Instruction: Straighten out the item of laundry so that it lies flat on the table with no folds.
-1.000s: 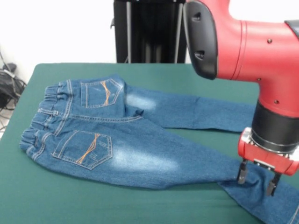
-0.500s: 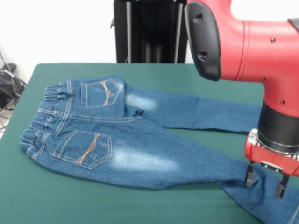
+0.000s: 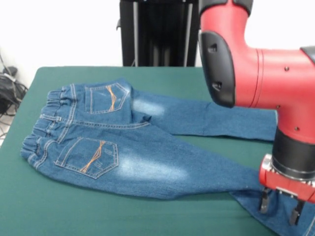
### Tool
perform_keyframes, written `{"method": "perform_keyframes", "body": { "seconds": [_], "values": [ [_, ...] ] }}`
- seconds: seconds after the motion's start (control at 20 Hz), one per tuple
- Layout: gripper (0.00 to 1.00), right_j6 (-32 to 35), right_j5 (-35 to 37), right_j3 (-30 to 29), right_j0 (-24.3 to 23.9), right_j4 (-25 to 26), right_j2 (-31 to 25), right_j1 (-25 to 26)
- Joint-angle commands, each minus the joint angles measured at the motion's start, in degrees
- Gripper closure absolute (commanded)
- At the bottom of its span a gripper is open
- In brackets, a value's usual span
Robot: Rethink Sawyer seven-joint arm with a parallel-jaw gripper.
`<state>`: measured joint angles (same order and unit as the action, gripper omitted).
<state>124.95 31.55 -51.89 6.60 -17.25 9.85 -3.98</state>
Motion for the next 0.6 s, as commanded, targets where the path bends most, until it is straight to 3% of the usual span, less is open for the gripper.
{"method": "perform_keyframes", "body": {
  "seconds": [0.05,0.6],
  "values": [
    [0.0,7.18,-6.69,-2.08,1.38,1.7,-4.01,6.23],
    [0.0,7.94,-9.52,-5.23,2.49,2.09,-3.11,5.53]
  ]
}}
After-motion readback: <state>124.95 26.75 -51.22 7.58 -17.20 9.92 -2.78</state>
